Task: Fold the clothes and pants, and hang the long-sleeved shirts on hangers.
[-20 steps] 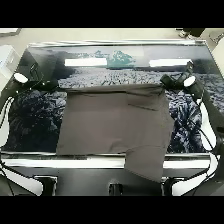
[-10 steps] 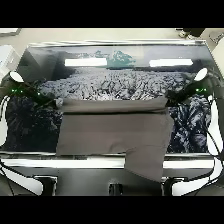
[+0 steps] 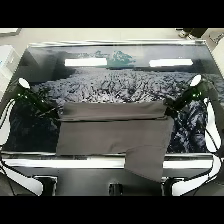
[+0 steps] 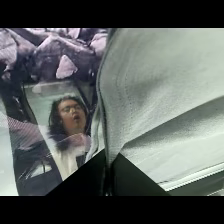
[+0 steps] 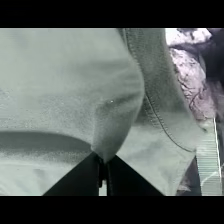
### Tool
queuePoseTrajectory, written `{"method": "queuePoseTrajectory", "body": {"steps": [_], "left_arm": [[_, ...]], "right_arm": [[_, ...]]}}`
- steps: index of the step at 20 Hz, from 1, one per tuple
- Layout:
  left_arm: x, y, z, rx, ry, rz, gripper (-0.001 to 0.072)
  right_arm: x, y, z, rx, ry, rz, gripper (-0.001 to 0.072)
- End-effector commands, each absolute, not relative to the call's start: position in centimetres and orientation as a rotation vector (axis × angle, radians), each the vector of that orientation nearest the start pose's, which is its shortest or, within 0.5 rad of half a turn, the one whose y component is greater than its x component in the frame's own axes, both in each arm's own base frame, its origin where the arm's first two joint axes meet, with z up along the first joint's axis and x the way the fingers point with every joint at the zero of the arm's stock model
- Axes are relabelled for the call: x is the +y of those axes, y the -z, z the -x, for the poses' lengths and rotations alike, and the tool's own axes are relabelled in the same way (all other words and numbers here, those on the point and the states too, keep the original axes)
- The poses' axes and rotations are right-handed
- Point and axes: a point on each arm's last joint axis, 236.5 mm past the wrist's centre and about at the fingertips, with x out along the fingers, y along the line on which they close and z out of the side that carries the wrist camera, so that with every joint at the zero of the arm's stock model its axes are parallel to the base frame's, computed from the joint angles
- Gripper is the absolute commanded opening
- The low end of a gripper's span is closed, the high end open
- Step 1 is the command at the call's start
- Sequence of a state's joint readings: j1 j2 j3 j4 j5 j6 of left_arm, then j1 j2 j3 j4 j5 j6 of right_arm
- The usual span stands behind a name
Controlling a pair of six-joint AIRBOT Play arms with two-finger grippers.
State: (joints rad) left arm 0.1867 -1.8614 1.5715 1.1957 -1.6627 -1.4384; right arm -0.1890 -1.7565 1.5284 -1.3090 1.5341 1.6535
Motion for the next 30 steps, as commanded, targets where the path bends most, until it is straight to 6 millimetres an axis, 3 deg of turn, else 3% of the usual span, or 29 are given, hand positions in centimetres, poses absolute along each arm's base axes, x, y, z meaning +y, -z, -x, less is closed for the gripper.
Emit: {"method": "queuePoseTrajectory", "body": {"steps": [1, 8, 9, 10, 11, 12, 13, 15, 17, 18, 21, 23, 25, 28, 30], "left_arm": [[-2.1, 8.4, -37.0, 1.878, 0.282, 0.431, 0.0022], [-2.2, 9.0, -36.7, 1.898, 0.277, 0.441, 0.0023], [-2.2, 9.0, -36.7, 1.901, 0.272, 0.446, 0.0054], [-2.2, 8.9, -36.5, 1.907, 0.277, 0.445, 0.0304], [-2.1, 8.5, -36.1, 1.923, 0.290, 0.443, 0.0604], [-1.8, 7.9, -35.9, 1.929, 0.299, 0.443, 0.0647], [-1.1, 7.0, -36.3, 1.900, 0.287, 0.450, 0.0647], [1.1, 4.6, -37.1, 1.814, 0.246, 0.473, 0.0644], [3.5, 2.7, -36.4, 1.760, 0.196, 0.507, 0.0498], [4.0, 2.4, -35.4, 1.758, 0.179, 0.531, 0.0494], [2.8, 5.3, -29.7, 1.798, 0.193, 0.568, 0.0494], [1.2, 7.9, -25.4, 1.808, 0.211, 0.574, 0.0494], [0.0, 9.1, -22.4, 1.815, 0.237, 0.604, 0.0494], [-1.7, 10.0, -19.8, 1.853, 0.291, 0.660, 0.0494], [-2.5, 10.6, -19.4, 1.844, 0.298, 0.690, 0.0491]], "right_arm": [[-0.6, 6.7, -38.7, 1.750, 0.016, -0.491, 0.0043], [-0.5, 7.8, -38.0, 1.806, 0.042, -0.519, 0.0044], [-0.5, 7.8, -38.0, 1.806, 0.042, -0.518, 0.0057], [-0.6, 7.6, -38.1, 1.800, 0.043, -0.519, 0.0175], [-0.6, 7.0, -38.2, 1.792, 0.026, -0.504, 0.0426], [-0.5, 5.9, -38.0, 1.793, -0.035, -0.463, 0.0516], [-1.1, 4.7, -37.9, 1.792, -0.064, -0.431, 0.0570], [-3.6, 2.0, -37.3, 1.789, -0.029, -0.476, 0.0573], [-6.2, 0.1, -35.6, 1.778, 0.045, -0.559, 0.0573], [-6.8, -0.4, -34.5, 1.771, 0.063, -0.580, 0.0573], [-7.2, 1.3, -29.8, 1.764, 0.133, -0.582, 0.0574], [-5.8, 3.2, -26.7, 1.784, 0.125, -0.585, 0.0574], [-4.7, 4.3, -24.6, 1.815, 0.099, -0.587, 0.0574], [-4.2, 4.6, -23.6, 1.835, 0.093, -0.595, 0.0570], [-3.6, 4.4, -23.9, 1.824, 0.074, -0.620, 0.0569]]}}
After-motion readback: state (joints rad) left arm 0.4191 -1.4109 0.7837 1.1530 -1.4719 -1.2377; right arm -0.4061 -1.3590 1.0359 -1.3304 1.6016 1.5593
